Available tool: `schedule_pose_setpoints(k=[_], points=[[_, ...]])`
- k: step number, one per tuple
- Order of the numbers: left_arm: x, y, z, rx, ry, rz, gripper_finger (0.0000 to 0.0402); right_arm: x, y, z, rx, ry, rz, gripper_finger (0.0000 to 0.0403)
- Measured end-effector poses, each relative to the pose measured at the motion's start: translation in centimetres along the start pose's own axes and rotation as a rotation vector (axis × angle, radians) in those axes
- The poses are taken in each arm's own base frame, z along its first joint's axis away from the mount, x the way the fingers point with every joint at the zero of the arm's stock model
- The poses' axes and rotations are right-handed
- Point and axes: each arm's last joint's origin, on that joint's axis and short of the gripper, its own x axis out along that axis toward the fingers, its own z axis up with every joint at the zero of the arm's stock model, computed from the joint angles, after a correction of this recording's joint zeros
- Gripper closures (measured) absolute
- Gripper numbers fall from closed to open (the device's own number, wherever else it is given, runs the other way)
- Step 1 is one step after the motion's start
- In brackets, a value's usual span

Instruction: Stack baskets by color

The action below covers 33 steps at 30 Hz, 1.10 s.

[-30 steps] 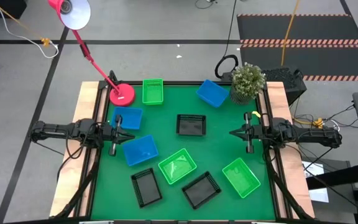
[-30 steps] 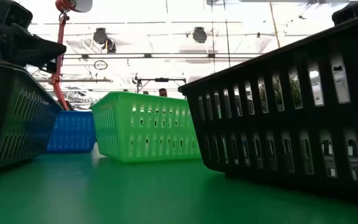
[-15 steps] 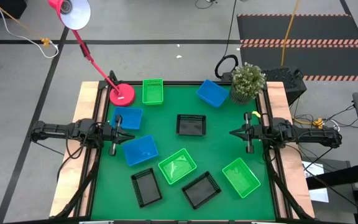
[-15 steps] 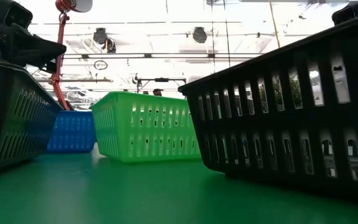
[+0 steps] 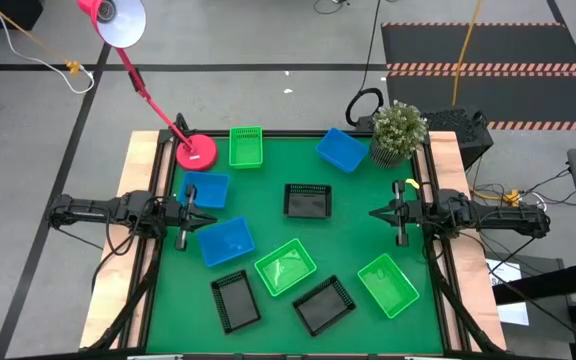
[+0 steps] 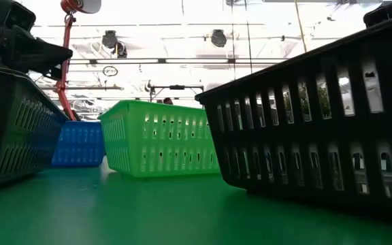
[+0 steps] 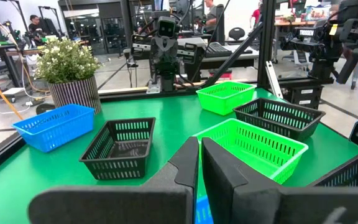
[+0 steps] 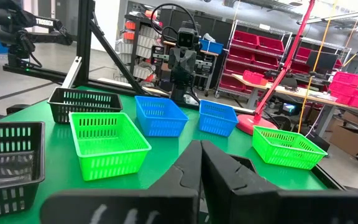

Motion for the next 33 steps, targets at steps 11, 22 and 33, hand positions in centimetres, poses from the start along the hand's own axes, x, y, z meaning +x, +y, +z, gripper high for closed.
schedule_pose_setpoints(k=[11, 22, 33], points=[[0.0, 0.0, 0.0, 0.000, 0.000, 0.000, 0.0378, 0.0, 0.0, 0.0, 0.000, 0.000, 0.000, 0.0403], [0.0, 0.0, 0.0, -0.004, 0.000, 0.000, 0.0378, 0.0, 0.0, 0.0, 0.000, -0.001, 0.000, 0.0403], [-0.1, 0.5, 1.8, -0.194, -0.158, 0.130, 0.0378, 0.0, 0.0, 0.0, 0.000, 0.000, 0.000, 0.0403]])
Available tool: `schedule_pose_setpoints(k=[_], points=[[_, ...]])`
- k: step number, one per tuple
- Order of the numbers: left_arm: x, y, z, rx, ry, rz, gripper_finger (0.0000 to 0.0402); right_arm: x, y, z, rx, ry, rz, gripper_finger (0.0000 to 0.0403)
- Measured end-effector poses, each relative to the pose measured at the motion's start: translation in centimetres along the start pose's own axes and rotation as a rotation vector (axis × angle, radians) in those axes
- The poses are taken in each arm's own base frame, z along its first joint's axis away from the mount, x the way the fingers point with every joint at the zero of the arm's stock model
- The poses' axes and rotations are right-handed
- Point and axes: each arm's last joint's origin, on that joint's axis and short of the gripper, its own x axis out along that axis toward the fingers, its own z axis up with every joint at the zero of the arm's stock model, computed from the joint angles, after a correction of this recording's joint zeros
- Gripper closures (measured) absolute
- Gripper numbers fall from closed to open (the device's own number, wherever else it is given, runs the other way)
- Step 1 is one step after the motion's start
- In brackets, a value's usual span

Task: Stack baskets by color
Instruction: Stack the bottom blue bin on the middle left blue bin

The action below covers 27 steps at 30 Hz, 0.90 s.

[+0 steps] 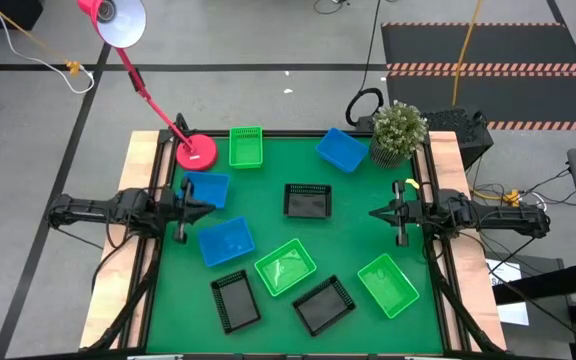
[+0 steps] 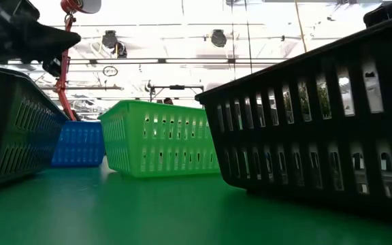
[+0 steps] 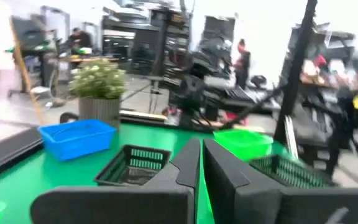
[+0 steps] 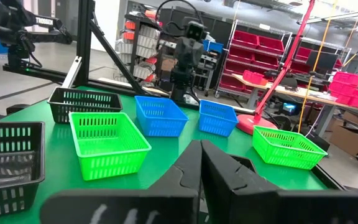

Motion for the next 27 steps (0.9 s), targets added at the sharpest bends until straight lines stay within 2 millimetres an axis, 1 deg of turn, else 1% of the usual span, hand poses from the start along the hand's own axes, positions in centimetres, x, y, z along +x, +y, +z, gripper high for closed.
schedule_pose_setpoints(k=[5, 8, 13, 17, 22, 27], points=[[0.1, -0.4, 3.0, -0.002, -0.026, -0.002, 0.0397, 0.0, 0.0, 0.0, 0.000, 0.000, 0.000, 0.0403], [0.4, -0.6, 6.0, -0.001, -0.050, 0.025, 0.0397, 0.0, 0.0, 0.0, 0.000, 0.000, 0.000, 0.0403], [1.1, -1.2, 10.9, 0.007, 0.006, 0.071, 0.0398, 0.0, 0.0, 0.0, 0.000, 0.000, 0.000, 0.0403], [2.0, -1.7, 15.1, 0.022, 0.019, 0.079, 0.0399, 0.0, 0.0, 0.0, 0.000, 0.000, 0.000, 0.0403], [3.3, -2.4, 19.5, 0.048, 0.040, 0.081, 0.0398, 0.0, 0.0, 0.0, 0.000, 0.000, 0.000, 0.0403], [4.4, -3.0, 23.4, 0.066, 0.072, 0.084, 0.0399, 0.0, 0.0, 0.0, 0.000, 0.000, 0.000, 0.0403]])
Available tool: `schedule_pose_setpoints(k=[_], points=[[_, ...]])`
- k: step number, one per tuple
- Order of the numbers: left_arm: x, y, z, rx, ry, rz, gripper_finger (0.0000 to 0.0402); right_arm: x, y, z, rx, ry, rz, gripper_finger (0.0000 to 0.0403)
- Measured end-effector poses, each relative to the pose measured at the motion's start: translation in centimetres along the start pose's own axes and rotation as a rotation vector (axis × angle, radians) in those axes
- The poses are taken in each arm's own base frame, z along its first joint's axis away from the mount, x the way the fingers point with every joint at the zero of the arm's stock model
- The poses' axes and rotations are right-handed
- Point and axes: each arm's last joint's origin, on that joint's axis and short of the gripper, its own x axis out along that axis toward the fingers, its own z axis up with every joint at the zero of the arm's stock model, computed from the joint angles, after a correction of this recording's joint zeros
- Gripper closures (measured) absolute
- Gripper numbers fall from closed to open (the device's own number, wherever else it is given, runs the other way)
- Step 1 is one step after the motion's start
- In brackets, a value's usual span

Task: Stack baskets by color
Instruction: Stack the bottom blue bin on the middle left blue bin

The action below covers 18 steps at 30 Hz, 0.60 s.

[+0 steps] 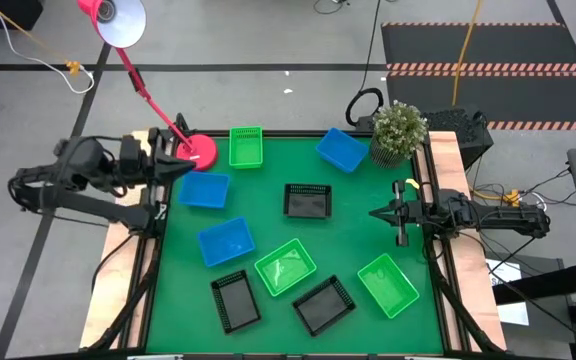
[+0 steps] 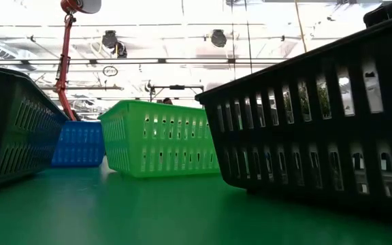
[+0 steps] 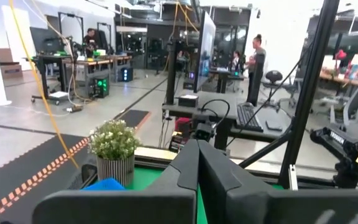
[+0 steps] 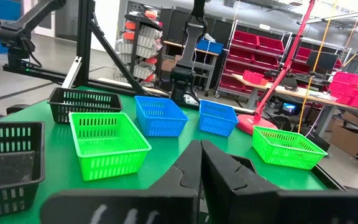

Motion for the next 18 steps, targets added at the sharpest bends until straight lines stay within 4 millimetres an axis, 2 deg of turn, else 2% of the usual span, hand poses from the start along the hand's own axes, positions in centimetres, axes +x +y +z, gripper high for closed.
schedule_pose_setpoints(k=[6, 10, 14, 18], points=[[0.5, -0.4, 4.9, 0.042, 0.011, 0.000, 0.0399, 0.0, 0.0, 0.0, 0.000, 0.000, 0.000, 0.0403], [1.2, -0.6, 7.0, 0.061, 0.072, 0.002, 0.0399, 0.0, 0.0, 0.0, 0.000, 0.000, 0.000, 0.0403], [2.1, -0.9, 8.1, 0.070, 0.107, 0.003, 0.0399, 0.0, 0.0, 0.0, 0.000, 0.000, 0.000, 0.0403], [3.1, -1.1, 8.0, 0.078, 0.124, 0.003, 0.0394, 0.0, 0.0, 0.0, 0.000, 0.000, 0.000, 0.0403]])
